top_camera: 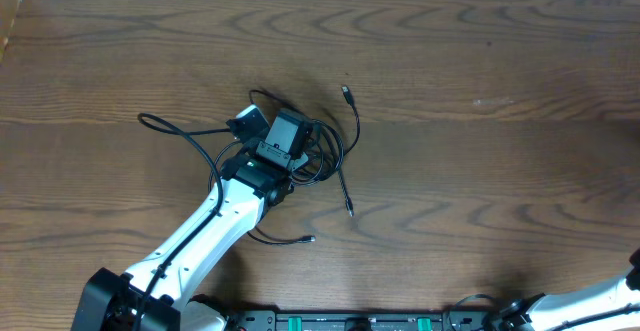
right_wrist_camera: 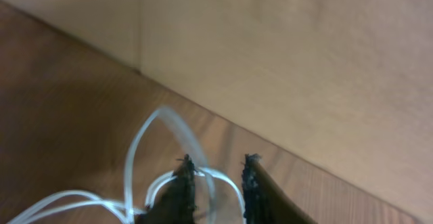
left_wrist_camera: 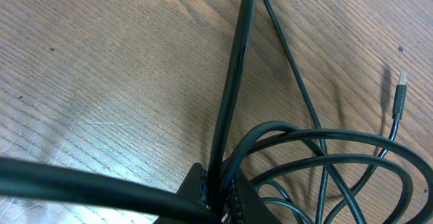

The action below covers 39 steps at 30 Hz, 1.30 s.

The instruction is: Untangle cables

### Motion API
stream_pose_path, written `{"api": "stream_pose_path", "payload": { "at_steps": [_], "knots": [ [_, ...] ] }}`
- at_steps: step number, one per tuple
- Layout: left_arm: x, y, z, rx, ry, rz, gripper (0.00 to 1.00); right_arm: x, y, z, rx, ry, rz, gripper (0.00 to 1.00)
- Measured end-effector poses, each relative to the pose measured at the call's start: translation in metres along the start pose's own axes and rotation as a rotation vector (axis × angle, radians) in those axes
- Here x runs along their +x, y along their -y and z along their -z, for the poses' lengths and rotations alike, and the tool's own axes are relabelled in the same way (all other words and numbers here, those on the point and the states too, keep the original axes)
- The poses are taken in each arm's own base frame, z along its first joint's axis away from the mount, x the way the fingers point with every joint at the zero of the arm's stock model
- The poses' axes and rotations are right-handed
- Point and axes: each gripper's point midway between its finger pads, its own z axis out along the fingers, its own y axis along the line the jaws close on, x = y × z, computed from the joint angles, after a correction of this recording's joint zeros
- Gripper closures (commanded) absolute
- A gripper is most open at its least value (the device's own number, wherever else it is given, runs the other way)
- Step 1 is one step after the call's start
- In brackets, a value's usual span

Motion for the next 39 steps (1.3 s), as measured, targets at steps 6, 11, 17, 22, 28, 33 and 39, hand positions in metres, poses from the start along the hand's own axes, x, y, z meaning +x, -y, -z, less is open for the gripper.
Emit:
{"api": "stream_pose_path", "payload": {
  "at_steps": [6, 11, 17, 22, 28, 33, 39],
  "knots": [
    [0.0, 0.0, 0.0, 0.0, 0.0, -0.001, 0.92, 0.01, 0.018, -0.003, -0.041, -0.046, -0.072, 0.01],
    [0.0, 0.0, 0.0, 0.0, 0.0, 0.0, 0.92, -0.003, -0.001, 0.012, -0.185, -0.021, -0.095, 0.01],
    [0.001, 0.008, 0.0, 0.038, -0.012, 0.009, 0.93, -0.097, -0.032, 0.102, -0.49, 0.256, -0.246, 0.01],
    [0.006, 0.07, 0.012, 0.331, -0.094, -0.003, 0.92, -0.168, -0.058, 0.253, -0.905, 0.481, -0.348, 0.01],
    [0.023, 0.135, 0.052, 0.714, -0.21, -0.158, 0.92, -0.129, -0.12, 0.343, -1.207, 0.285, -0.297, 0.01],
    [0.035, 0.155, 0.078, 0.89, -0.277, -0.237, 0.92, -0.06, -0.16, 0.376, -1.338, -0.059, -0.244, 0.01],
    [0.037, 0.161, 0.098, 0.969, -0.299, -0.258, 0.92, 0.04, -0.182, 0.41, -1.357, -0.518, -0.139, 0.01]
  ]
}}
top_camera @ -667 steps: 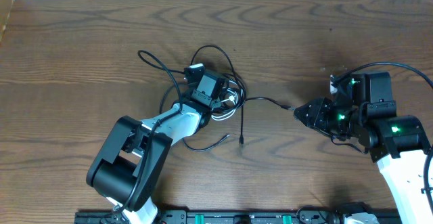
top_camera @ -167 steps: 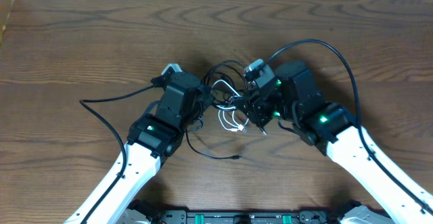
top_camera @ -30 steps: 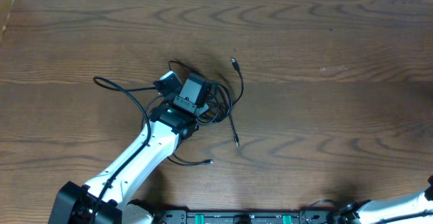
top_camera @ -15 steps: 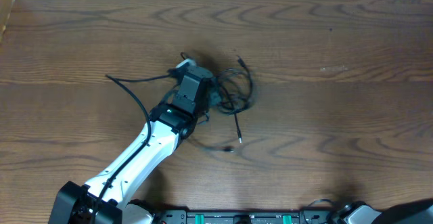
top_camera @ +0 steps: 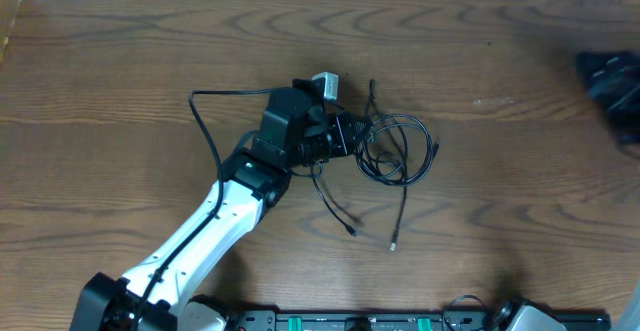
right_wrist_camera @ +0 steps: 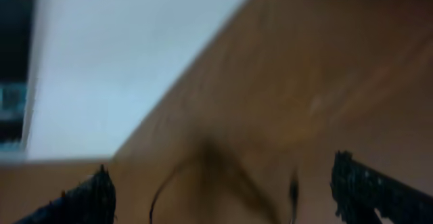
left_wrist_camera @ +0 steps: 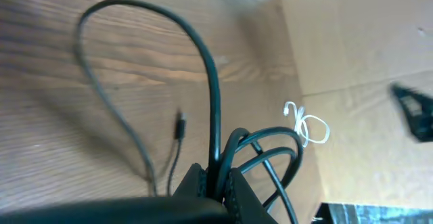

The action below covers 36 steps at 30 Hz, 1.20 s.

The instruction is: Untangle cables

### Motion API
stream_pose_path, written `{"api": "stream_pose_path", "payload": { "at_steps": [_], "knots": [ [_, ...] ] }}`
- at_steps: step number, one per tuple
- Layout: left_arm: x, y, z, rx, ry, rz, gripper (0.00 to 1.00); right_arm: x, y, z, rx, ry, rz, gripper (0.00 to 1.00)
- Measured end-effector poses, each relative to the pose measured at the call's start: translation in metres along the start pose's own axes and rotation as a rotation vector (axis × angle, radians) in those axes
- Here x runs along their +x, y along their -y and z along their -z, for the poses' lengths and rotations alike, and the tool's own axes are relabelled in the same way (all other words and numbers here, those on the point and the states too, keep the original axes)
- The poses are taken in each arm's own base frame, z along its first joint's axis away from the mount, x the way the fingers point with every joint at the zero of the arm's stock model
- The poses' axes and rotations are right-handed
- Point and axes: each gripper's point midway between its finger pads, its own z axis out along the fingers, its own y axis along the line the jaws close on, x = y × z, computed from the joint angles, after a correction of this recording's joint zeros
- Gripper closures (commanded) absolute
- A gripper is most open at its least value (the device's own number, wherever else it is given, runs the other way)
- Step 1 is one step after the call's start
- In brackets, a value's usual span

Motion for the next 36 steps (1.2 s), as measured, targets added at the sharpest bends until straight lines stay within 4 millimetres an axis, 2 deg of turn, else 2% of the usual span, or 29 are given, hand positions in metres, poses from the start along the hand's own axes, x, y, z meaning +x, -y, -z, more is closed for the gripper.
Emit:
{"api": "stream_pose_path", "payload": {
  "at_steps": [3, 9, 10, 11, 13, 17, 19, 22, 28, 30, 32, 35, 36],
  "knots": [
    [-0.005, 0.007, 0.006, 0.011, 0.025, 0.041, 0.92, 0.038, -0.006, -0.009, 0.003, -0.139, 0.008, 0.03],
    [-0.013, 0.008, 0.011, 0.0, 0.072, 0.231, 0.92, 0.105, -0.017, -0.014, 0.013, -0.381, 0.042, 0.23],
    [-0.014, 0.007, 0.011, -0.002, 0.077, 0.276, 0.92, 0.111, -0.018, -0.014, 0.013, -0.403, 0.045, 0.23],
    [-0.014, 0.007, 0.011, -0.001, 0.08, 0.321, 0.93, 0.126, -0.02, -0.016, 0.017, -0.452, 0.053, 0.23],
    [-0.015, 0.006, 0.011, 0.0, 0.083, 0.413, 0.92, 0.137, -0.02, -0.016, 0.023, -0.491, 0.052, 0.25],
    [-0.015, 0.006, 0.011, 0.005, 0.086, 0.555, 0.92, 0.169, -0.018, -0.021, 0.054, -0.595, -0.001, 0.39],
    [-0.015, 0.006, 0.011, 0.007, 0.085, 0.594, 0.92, 0.18, -0.016, -0.024, 0.069, -0.623, -0.033, 0.46],
    [-0.014, 0.006, 0.011, 0.009, 0.08, 0.629, 0.92, 0.187, -0.016, -0.034, 0.065, -0.63, -0.037, 0.5],
    [-0.01, 0.01, 0.011, 0.023, 0.05, 0.656, 0.92, 0.195, -0.018, -0.055, 0.03, -0.618, -0.007, 0.46],
    [-0.009, 0.011, 0.011, 0.027, 0.04, 0.658, 0.93, 0.196, -0.02, -0.065, 0.002, -0.599, 0.026, 0.48],
    [-0.007, 0.013, 0.011, 0.033, 0.025, 0.658, 0.92, 0.196, -0.02, -0.073, -0.008, -0.581, 0.051, 0.63],
    [-0.003, 0.016, 0.011, 0.045, -0.001, 0.657, 0.92, 0.196, -0.017, -0.08, 0.018, -0.554, 0.058, 0.98],
    [-0.002, 0.017, 0.011, 0.049, -0.011, 0.658, 0.92, 0.197, -0.014, -0.081, 0.034, -0.551, 0.054, 0.99]
  ]
}}
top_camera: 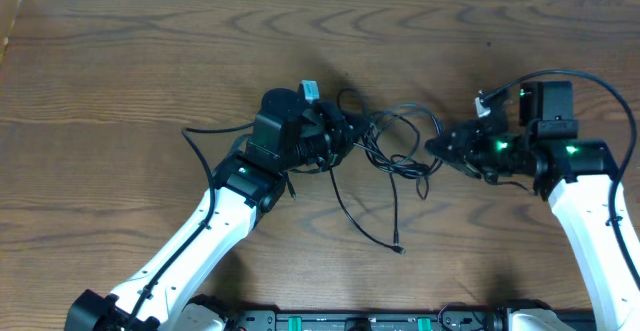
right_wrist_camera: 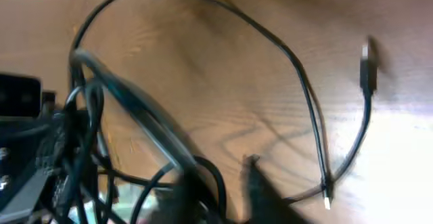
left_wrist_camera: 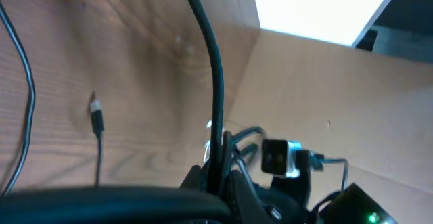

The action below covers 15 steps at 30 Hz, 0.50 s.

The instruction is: Untangle cables

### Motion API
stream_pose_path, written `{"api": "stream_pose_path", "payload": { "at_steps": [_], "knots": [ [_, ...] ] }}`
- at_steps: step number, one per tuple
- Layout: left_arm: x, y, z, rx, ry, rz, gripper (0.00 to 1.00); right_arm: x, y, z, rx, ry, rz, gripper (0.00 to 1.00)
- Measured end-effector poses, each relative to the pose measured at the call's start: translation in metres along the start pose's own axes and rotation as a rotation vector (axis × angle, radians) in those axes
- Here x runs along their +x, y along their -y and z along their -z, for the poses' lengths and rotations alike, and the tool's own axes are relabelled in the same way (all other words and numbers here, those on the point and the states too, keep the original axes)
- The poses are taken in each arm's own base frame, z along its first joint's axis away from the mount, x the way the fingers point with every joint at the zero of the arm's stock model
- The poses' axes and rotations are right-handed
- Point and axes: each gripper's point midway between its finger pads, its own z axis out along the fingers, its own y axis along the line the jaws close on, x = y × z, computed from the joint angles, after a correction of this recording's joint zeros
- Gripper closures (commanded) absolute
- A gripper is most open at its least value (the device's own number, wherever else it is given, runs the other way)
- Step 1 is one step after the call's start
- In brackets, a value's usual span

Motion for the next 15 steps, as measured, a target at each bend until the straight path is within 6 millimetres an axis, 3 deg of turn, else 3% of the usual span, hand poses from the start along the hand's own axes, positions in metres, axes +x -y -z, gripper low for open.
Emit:
{"api": "stream_pose_path", "payload": {
  "at_steps": [2, 3, 4, 6, 8, 11, 15],
  "knots": [
    [0.003, 0.0, 0.0, 0.001, -0.018, 0.0, 0.91, 0.001, 0.004, -0.002, 0.024, 0.004, -0.011, 0.99],
    [0.004, 0.0, 0.0, 0.0, -0.026, 0.001, 0.84, 0.0, 0.006, -0.003, 0.034, 0.009, -0.011, 0.99],
    [0.006, -0.001, 0.0, -0.005, -0.032, 0.001, 0.73, 0.0, 0.007, -0.003, 0.039, 0.01, -0.008, 0.99],
    [0.007, -0.006, 0.0, -0.022, -0.042, 0.0, 0.41, -0.002, 0.009, -0.003, 0.053, 0.021, -0.004, 0.99],
    [0.009, -0.012, 0.001, -0.045, -0.05, -0.031, 0.18, -0.003, 0.011, -0.002, 0.06, 0.027, -0.005, 0.99],
    [0.011, -0.028, 0.002, -0.103, -0.065, -0.116, 0.09, -0.006, 0.014, -0.001, 0.068, 0.041, -0.013, 0.99],
    [0.011, -0.059, 0.007, -0.225, -0.073, -0.229, 0.07, -0.011, 0.02, 0.003, 0.08, 0.06, -0.063, 0.99]
  ]
}}
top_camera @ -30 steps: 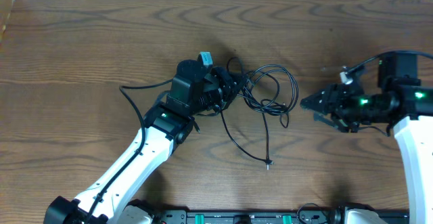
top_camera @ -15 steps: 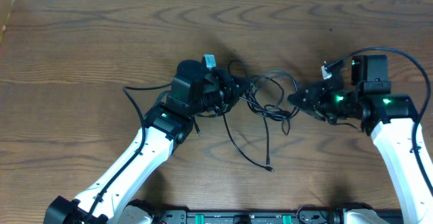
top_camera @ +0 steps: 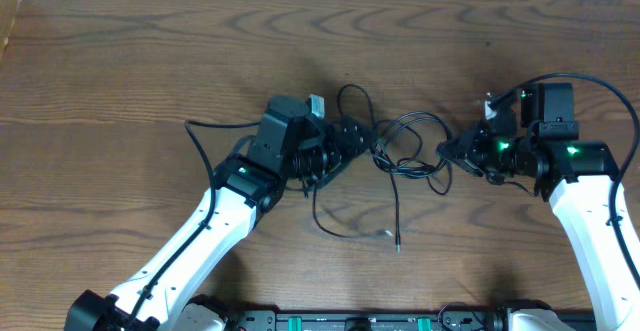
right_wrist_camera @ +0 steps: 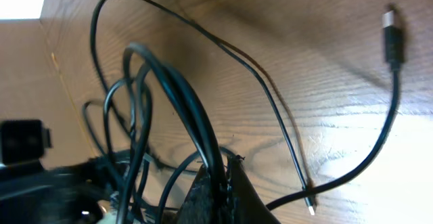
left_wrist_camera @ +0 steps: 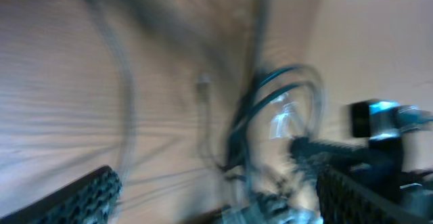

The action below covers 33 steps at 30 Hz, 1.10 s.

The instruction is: Untangle cables

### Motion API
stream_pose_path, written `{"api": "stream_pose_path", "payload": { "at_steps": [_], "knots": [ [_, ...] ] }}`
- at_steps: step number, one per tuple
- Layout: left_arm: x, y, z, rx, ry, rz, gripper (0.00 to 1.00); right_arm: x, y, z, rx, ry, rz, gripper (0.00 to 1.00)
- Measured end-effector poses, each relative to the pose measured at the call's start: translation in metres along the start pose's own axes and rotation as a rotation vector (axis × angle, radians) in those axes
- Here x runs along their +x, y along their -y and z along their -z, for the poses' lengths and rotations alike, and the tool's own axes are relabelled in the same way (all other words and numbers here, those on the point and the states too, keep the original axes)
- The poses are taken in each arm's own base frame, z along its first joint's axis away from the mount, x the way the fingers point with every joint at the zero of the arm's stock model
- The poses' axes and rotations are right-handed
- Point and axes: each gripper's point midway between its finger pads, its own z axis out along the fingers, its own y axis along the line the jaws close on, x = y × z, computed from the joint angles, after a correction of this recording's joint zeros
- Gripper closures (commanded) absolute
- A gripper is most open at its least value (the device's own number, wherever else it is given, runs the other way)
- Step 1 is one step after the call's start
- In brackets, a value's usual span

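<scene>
A tangle of black cables [top_camera: 400, 153] lies in loops at the table's middle, with a loose plug end [top_camera: 397, 237] trailing toward the front. My left gripper [top_camera: 345, 143] sits at the tangle's left side. The left wrist view is blurred, but its fingers [left_wrist_camera: 95, 193] stand wide apart, with cable loops [left_wrist_camera: 270, 109] ahead of them. My right gripper [top_camera: 452, 153] is at the tangle's right side, shut on a thick black cable [right_wrist_camera: 203, 136]. A USB plug [right_wrist_camera: 391, 22] and a small plug [right_wrist_camera: 310, 208] rest on the wood nearby.
The wooden table [top_camera: 120, 61] stretches bare to the left and back. A cardboard wall [left_wrist_camera: 379, 41] rises beyond the table's right side, and a cardboard edge [top_camera: 8, 21] shows at the far left corner.
My left gripper, then shut on a black cable, now stands open. My right gripper, then open beside the bundle, is now shut on the thick black cable. The loops have shifted slightly.
My left gripper was shut on a cable in the tangle at mid-left, with the right arm off by the cardboard wall. Then the left held the bundle farther right. Then both grippers met at the bundle. Now the right one holds it and the left is open.
</scene>
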Motion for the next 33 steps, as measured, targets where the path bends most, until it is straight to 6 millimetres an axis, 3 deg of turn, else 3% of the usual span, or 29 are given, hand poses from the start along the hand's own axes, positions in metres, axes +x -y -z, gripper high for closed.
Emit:
{"api": "stream_pose_path", "payload": {
  "at_steps": [6, 12, 17, 24, 25, 26, 30, 33],
  "knots": [
    [0.008, -0.026, 0.001, -0.107, -0.021, -0.065, 0.07, 0.001, 0.003, 0.0, 0.01, -0.005, -0.123, 0.99],
    [0.023, -0.02, -0.006, -0.105, -0.047, -0.109, 0.07, 0.007, 0.005, 0.0, 0.022, -0.027, -0.229, 0.99],
    [0.03, -0.015, -0.012, -0.113, -0.031, -0.092, 0.15, 0.01, 0.006, 0.001, 0.026, -0.036, -0.258, 0.99],
    [0.031, -0.018, -0.016, -0.149, 0.03, 0.023, 0.17, 0.011, 0.007, 0.001, 0.027, -0.039, -0.266, 0.98],
    [0.029, -0.017, -0.017, -0.149, 0.041, 0.053, 0.22, 0.011, 0.007, 0.001, 0.027, -0.039, -0.266, 0.99],
    [0.028, -0.016, -0.017, -0.144, 0.051, 0.091, 0.26, 0.011, 0.007, 0.001, 0.027, -0.039, -0.266, 0.99],
    [0.021, -0.002, -0.018, -0.08, 0.084, 0.2, 0.27, 0.011, 0.007, 0.001, 0.028, -0.04, -0.267, 0.99],
    [0.015, 0.024, -0.018, 0.029, 0.09, 0.24, 0.27, 0.011, 0.007, 0.001, 0.029, -0.041, -0.267, 0.98]
  ]
}}
